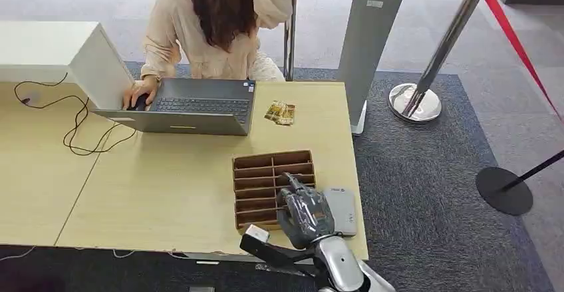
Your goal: Pass the card to the sensor for recognition and then transmit it.
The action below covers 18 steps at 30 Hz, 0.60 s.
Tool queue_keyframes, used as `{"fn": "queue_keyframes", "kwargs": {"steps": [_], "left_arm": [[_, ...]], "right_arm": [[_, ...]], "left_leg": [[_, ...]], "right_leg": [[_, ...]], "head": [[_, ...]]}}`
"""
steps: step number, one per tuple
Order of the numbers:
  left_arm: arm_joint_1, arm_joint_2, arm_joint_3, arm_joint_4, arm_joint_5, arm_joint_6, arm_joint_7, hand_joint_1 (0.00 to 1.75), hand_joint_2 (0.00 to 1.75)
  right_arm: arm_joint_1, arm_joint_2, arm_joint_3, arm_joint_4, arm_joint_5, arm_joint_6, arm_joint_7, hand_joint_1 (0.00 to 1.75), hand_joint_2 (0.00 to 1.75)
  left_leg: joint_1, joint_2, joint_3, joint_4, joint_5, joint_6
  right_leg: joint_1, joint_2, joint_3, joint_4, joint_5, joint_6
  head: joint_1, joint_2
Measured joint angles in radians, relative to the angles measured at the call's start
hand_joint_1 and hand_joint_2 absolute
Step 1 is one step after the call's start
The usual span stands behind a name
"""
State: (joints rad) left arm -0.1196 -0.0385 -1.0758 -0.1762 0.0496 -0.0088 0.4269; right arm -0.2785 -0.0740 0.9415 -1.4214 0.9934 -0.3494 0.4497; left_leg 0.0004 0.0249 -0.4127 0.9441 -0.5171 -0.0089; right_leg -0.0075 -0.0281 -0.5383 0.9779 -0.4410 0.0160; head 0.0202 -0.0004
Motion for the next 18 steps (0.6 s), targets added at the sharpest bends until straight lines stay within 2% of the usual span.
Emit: {"fn": "queue_keyframes", "kwargs": {"steps": [1,2,4,15,18], "left_arm": [[0.0,0.0,0.0,0.0,0.0,0.0,0.0,0.0,0.0],[0.0,0.0,0.0,0.0,0.0,0.0,0.0,0.0,0.0],[0.0,0.0,0.0,0.0,0.0,0.0,0.0,0.0,0.0],[0.0,0.0,0.0,0.0,0.0,0.0,0.0,0.0,0.0],[0.0,0.0,0.0,0.0,0.0,0.0,0.0,0.0,0.0]], "right_arm": [[0.0,0.0,0.001,0.002,0.0,0.001,0.002,0.68,1.75],[0.0,0.0,0.001,0.003,0.0,0.002,0.002,0.44,1.75],[0.0,0.0,0.002,0.003,0.0,0.004,0.002,0.37,1.75],[-0.001,0.0,0.006,0.007,0.0,0.006,0.002,0.51,1.75],[-0.001,0.0,0.008,0.007,0.0,0.006,0.002,0.63,1.75]], "left_leg": [[0.0,0.0,0.0,0.0,0.0,0.0],[0.0,0.0,0.0,0.0,0.0,0.0],[0.0,0.0,0.0,0.0,0.0,0.0],[0.0,0.0,0.0,0.0,0.0,0.0],[0.0,0.0,0.0,0.0,0.0,0.0]], "right_leg": [[0.0,0.0,0.0,0.0,0.0,0.0],[0.0,0.0,0.0,0.0,0.0,0.0],[0.0,0.0,0.0,0.0,0.0,0.0],[0.0,0.0,0.0,0.0,0.0,0.0],[0.0,0.0,0.0,0.0,0.0,0.0]], "head": [[0.0,0.0],[0.0,0.0],[0.0,0.0],[0.0,0.0],[0.0,0.0]]}}
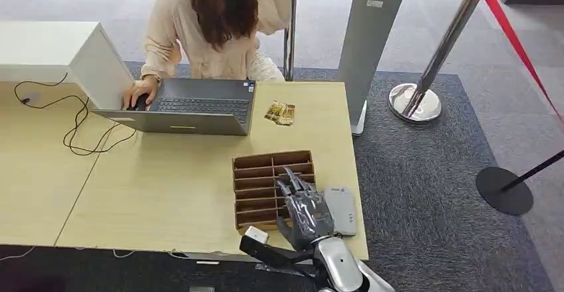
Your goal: Pass the card to the sensor for recognition and then transmit it.
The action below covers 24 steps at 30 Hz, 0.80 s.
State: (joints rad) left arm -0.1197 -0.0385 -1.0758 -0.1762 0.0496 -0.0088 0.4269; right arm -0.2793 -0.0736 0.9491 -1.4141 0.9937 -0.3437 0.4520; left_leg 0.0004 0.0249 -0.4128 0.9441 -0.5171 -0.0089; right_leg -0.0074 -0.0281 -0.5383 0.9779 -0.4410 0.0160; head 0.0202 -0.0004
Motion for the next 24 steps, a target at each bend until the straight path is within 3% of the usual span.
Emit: {"fn": "queue_keyframes", "kwargs": {"steps": [5,24], "left_arm": [[0.0,0.0,0.0,0.0,0.002,0.0,0.0,0.0,0.0],[0.0,0.0,0.0,0.0,0.003,0.001,0.0,0.0,0.0]], "right_arm": [[0.0,0.003,0.002,0.003,0.0,0.006,0.004,0.73,1.75],[-0.002,0.008,0.005,0.005,0.002,0.004,0.009,0.79,1.75]], "left_leg": [[0.0,0.0,0.0,0.0,0.0,0.0],[0.0,0.0,0.0,0.0,0.0,0.0]], "right_leg": [[0.0,0.0,0.0,0.0,0.0,0.0],[0.0,0.0,0.0,0.0,0.0,0.0]], "head": [[0.0,0.0],[0.0,0.0]]}}
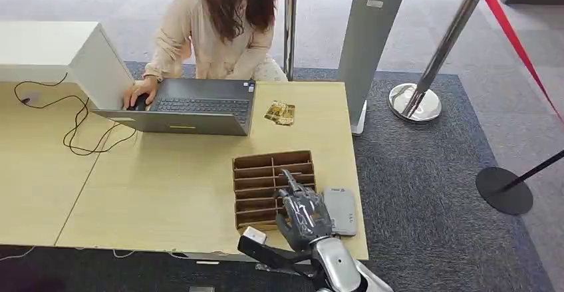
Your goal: Pass the card to the sensor for recognition and then transmit it.
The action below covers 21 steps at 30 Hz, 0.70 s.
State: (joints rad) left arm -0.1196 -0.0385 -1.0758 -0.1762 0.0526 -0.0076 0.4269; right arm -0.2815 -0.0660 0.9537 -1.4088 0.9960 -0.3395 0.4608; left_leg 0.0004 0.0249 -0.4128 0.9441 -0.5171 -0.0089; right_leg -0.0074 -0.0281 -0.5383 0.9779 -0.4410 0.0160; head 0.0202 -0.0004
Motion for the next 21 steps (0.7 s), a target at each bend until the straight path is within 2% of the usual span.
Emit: {"fn": "queue_keyframes", "kwargs": {"steps": [21], "left_arm": [[0.0,0.001,0.0,0.0,0.001,0.0,0.002,0.0,0.0]], "right_arm": [[-0.002,0.0,0.0,0.019,0.004,0.003,0.017,0.77,1.75]], "left_leg": [[0.0,0.0,0.0,0.0,0.0,0.0]], "right_leg": [[0.0,0.0,0.0,0.0,0.0,0.0]], "head": [[0.0,0.0]]}}
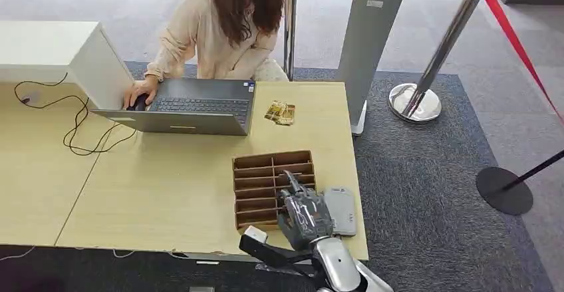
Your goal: Pass the card to the sensor for recognition and then transmit it.
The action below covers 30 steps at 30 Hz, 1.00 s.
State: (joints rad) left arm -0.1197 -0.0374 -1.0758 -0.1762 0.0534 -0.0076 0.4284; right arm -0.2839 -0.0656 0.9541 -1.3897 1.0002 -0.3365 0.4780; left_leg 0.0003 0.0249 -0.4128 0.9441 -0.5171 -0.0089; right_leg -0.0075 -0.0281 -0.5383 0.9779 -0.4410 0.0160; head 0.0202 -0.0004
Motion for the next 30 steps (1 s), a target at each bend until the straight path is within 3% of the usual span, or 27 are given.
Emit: {"fn": "queue_keyframes", "kwargs": {"steps": [19,30], "left_arm": [[0.0,0.0,0.001,0.0,0.001,0.0,0.0,0.0,0.0],[0.0,0.006,0.001,0.0,0.002,-0.012,0.0,0.0,0.0]], "right_arm": [[-0.01,0.008,0.001,0.048,0.017,-0.007,0.003,0.84,1.75],[-0.019,0.008,0.002,0.083,0.2,-0.037,0.062,0.82,1.75]], "left_leg": [[0.0,0.0,0.0,0.0,0.0,0.0],[0.0,0.0,0.0,0.0,0.0,0.0]], "right_leg": [[0.0,0.0,0.0,0.0,0.0,0.0],[0.0,0.0,0.0,0.0,0.0,0.0]], "head": [[0.0,0.0],[0.0,0.0]]}}
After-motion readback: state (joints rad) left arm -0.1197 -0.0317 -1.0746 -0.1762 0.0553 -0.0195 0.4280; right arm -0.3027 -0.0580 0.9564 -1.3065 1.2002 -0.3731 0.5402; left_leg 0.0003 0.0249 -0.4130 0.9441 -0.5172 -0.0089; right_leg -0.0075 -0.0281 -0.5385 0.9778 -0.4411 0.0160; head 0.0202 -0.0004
